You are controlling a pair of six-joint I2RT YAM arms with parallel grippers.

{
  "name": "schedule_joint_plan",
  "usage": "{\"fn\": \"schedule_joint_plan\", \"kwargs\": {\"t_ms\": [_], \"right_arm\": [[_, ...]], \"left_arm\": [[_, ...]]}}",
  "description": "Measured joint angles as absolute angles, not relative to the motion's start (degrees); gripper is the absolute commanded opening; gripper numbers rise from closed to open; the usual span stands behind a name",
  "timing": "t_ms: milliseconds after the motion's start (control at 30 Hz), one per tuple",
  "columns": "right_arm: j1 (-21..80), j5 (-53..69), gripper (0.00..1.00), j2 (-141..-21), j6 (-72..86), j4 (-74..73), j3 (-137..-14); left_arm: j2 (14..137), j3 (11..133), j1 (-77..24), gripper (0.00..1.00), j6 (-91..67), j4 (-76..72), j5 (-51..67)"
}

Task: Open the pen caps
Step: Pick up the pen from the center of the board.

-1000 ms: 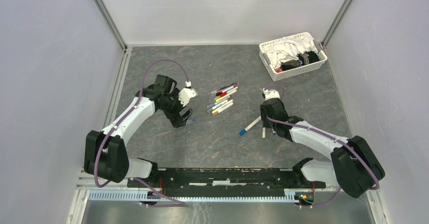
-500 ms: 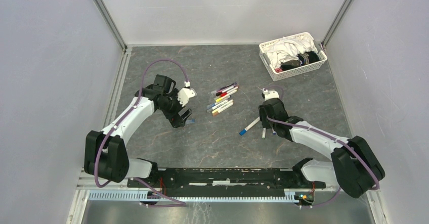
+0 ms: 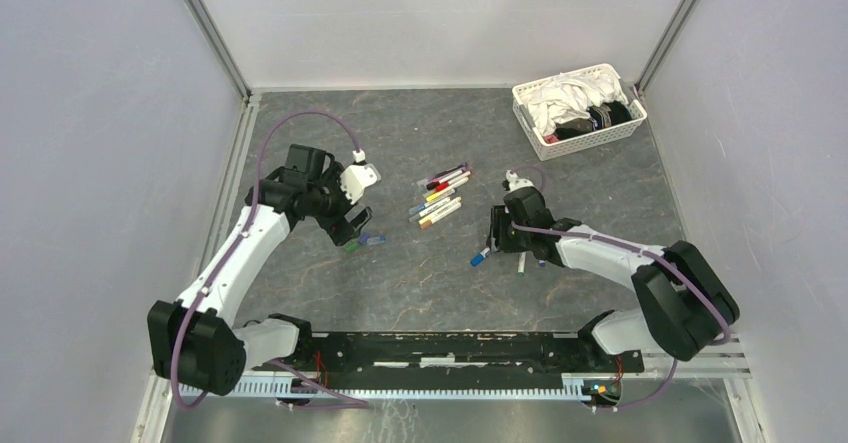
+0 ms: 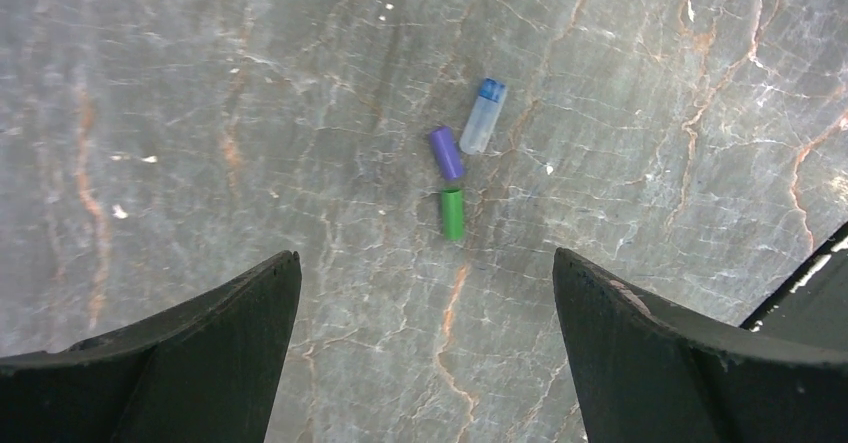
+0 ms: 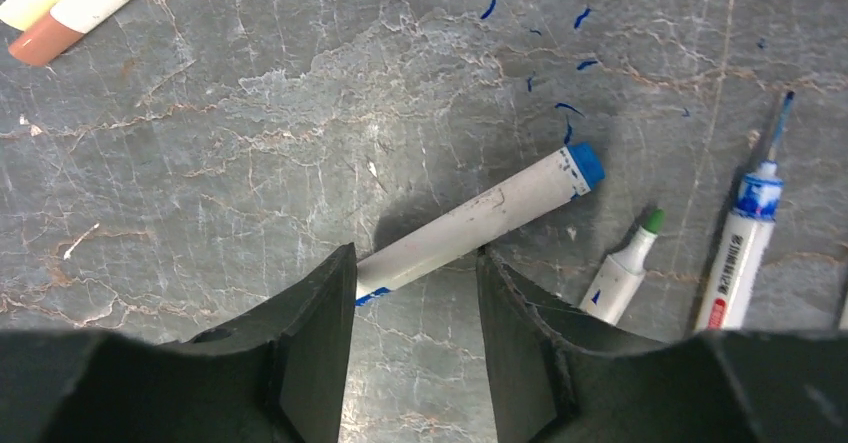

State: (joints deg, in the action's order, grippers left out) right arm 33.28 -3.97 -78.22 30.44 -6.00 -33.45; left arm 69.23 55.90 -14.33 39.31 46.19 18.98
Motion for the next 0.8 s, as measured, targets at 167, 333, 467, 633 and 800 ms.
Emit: {"fn": "schedule_joint_plan", "kwargs": {"t_ms": [167,333,467,633,800], "right_arm": [[33.76,-3.49,0.34,-82.21,31.86,-6.0,-36.25],[35.35,-3.88,0.08,-87.31,31.88,-6.96,-41.47],[37.23,-4.12,0.0,-90.85,31.92,-7.84,-45.98],[38.79,-4.12,0.0,-91.42,32.8,-9.15,-52.05],[41.67,-6.15,0.0,-85.65,35.31,-7.2,-56.25]], "left_arm": [[66.17,56.9,-14.15,1.0,39.31,46.19,18.17],[66.06,57.63,-14.11,1.0,39.31,46.85,18.81],[66.74,58.78,-14.11,1.0,39.0,48.03,20.67],[67.24,60.23,-14.11,1.0,37.15,48.75,23.53],[68.03,64.71,-14.11,1.0,33.82,50.57,27.7]]}}
